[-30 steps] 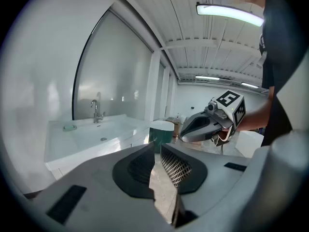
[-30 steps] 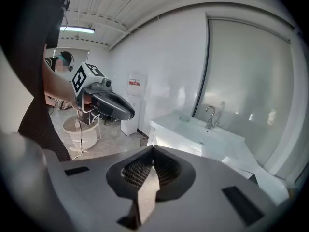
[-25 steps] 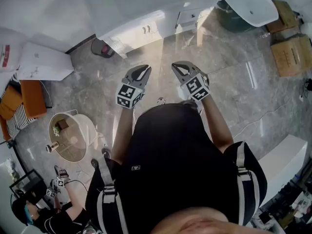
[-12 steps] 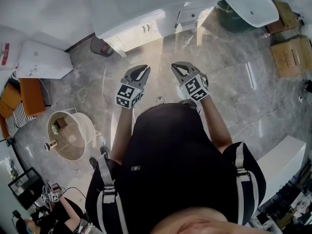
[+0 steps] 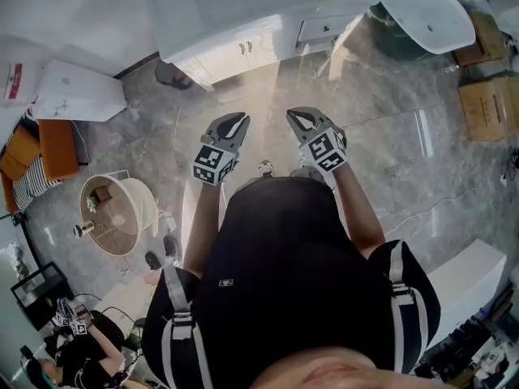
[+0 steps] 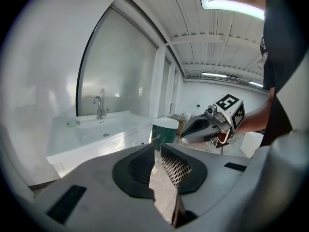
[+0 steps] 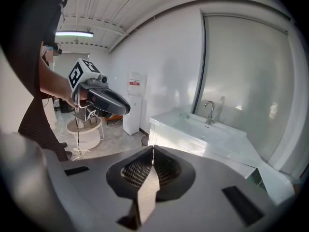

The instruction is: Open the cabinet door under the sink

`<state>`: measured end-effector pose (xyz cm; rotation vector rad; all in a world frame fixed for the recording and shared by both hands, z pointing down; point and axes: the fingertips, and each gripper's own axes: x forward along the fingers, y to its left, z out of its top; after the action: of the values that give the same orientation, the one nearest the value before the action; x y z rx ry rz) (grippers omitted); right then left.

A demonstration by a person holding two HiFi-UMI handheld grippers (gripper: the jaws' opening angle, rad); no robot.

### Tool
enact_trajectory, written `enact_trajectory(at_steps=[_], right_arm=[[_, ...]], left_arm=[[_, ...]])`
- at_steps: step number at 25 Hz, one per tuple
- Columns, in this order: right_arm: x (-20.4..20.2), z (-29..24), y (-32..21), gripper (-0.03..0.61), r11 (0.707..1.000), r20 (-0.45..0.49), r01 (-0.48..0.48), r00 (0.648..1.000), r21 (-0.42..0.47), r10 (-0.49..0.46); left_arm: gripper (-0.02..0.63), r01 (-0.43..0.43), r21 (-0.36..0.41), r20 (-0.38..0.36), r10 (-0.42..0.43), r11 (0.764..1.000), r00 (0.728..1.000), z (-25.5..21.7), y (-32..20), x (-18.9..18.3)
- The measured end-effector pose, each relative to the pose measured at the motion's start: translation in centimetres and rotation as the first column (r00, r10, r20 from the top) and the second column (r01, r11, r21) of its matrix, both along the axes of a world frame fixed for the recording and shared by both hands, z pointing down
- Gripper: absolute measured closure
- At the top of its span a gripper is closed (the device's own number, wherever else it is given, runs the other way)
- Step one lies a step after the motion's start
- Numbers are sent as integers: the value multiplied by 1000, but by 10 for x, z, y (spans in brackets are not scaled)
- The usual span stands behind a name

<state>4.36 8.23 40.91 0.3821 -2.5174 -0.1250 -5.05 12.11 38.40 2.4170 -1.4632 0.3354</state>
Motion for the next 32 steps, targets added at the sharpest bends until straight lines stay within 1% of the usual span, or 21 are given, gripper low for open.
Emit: enact_trajectory(at_steps=[5,9,13,16,20,22,25,28,32], right_arm=[[17,3,-21,520,999,28,25,999,-33,-24],[31,8,-36,520,998,49,49,998,-48,-47],[40,22,-45,520,997,20,71,997,-38,-71],[31,31,-48,520,997,8,70,998,-34,-70],[9,49,-66,520,998,4,21,1000,-53,-21],[-8,60,-81,520,997,1,-24,1000,-72,24],[-43,78,-99,520,989,12,-101,995,-109,103],[-80,99,-116,520,978,20,-162,986,-135,166],[-122,136,-140,520,962,7,-227,973,-153,231]], left_arm=[[568,41,-22,22,-40,999,999,-2,-10,19],[568,67,-15,48,-66,998,997,-3,-23,36],[568,42,13,105,-44,999,993,-8,-35,53],[568,11,15,113,-13,1000,993,-3,-45,51],[568,-43,-10,124,44,999,991,9,-61,29],[568,-88,-20,139,90,996,986,8,-67,14],[568,-152,-29,153,155,988,976,6,-69,-18],[568,-164,-36,130,168,986,977,15,-76,-54],[568,-166,-62,86,171,984,981,44,-85,-92]])
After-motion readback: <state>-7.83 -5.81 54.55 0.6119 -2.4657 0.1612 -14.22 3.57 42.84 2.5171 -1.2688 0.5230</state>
